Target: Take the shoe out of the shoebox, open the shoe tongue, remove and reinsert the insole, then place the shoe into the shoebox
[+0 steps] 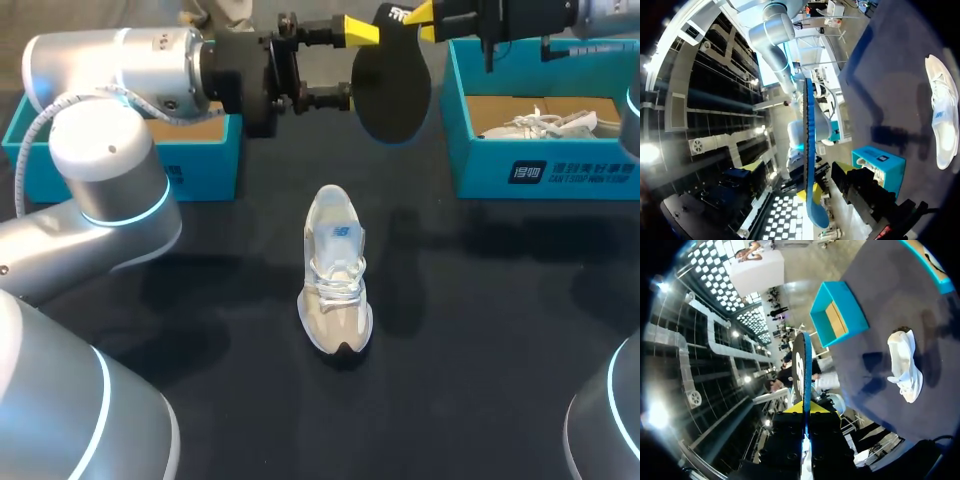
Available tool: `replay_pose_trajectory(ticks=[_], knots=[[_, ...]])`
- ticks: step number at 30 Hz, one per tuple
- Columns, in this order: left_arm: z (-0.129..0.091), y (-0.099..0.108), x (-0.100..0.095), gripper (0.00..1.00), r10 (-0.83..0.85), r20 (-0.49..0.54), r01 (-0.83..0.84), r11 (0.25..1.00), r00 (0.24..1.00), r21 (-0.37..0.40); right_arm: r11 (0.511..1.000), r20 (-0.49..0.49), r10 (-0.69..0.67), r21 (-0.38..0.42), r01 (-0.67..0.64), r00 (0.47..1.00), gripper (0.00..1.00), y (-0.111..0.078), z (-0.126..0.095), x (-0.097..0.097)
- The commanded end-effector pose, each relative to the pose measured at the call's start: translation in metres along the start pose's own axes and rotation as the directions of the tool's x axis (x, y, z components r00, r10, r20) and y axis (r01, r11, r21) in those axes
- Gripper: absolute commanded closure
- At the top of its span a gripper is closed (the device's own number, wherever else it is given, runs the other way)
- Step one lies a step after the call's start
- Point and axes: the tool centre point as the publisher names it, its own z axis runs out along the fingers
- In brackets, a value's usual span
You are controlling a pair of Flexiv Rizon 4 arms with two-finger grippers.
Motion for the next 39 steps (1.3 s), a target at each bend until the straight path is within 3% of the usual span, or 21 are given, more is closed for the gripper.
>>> replay_pose_trajectory(ticks=[1,5,6,9,11,12,23,24,25,26,27,39], knots=[[0.003,0.0,0.003,0.59,0.0,0.002,0.0,1.0,1.0,0.002,1.0,-0.005,-0.002,-0.001,0.002,1.0,1.0,0.0,0.002,0.0],[0.004,0.0,0.004,0.71,-0.004,0.001,0.004,1.0,1.0,0.003,1.0,-0.006,-0.002,0.001,0.002,1.0,1.0,0.0,0.003,0.0],[0.006,0.001,0.005,0.83,-0.003,-0.001,0.003,1.0,1.0,0.004,1.0,-0.006,0.0,0.003,0.0,1.0,1.0,-0.001,0.004,0.0],[0.008,0.002,0.006,0.95,-0.003,-0.006,0.003,1.0,1.0,0.006,1.0,-0.006,0.004,0.005,-0.004,1.0,1.0,-0.002,0.005,-0.001],[0.009,0.002,0.007,0.95,-0.004,-0.007,0.004,1.0,1.0,0.006,1.0,-0.007,0.004,0.005,-0.004,1.0,1.0,-0.002,0.005,-0.001],[0.011,0.003,0.008,1.0,-0.007,-0.008,0.007,1.0,1.0,0.009,1.0,-0.007,0.005,0.005,-0.005,1.0,1.0,-0.002,0.005,-0.001],[0.011,0.004,0.013,1.0,-0.008,-0.021,0.008,1.0,1.0,0.002,1.0,-0.009,0.0,0.0,0.0,1.0,1.0,-0.003,0.005,-0.001],[0.011,0.004,0.013,1.0,-0.007,-0.021,0.007,1.0,1.0,0.002,1.0,-0.009,-0.001,-0.002,0.001,1.0,0.83,-0.003,0.004,0.0],[0.01,0.004,0.012,1.0,-0.006,-0.021,0.006,1.0,1.0,0.001,1.0,-0.009,-0.002,-0.004,0.002,1.0,0.52,-0.002,0.003,0.0],[0.01,0.004,0.012,1.0,-0.006,-0.021,0.006,1.0,1.0,0.001,1.0,-0.009,-0.002,-0.004,0.002,1.0,0.52,-0.002,0.003,0.0],[0.009,0.003,0.012,1.0,-0.002,-0.02,0.002,1.0,1.0,-0.001,1.0,-0.012,-0.007,-0.011,0.006,1.0,0.0,-0.002,0.001,0.0],[-0.001,0.004,0.009,1.0,-0.001,-0.024,0.0,1.0,1.0,-0.018,0.994,-0.012,-0.097,-0.059,0.096,0.995,0.0,-0.007,-0.022,0.003]])
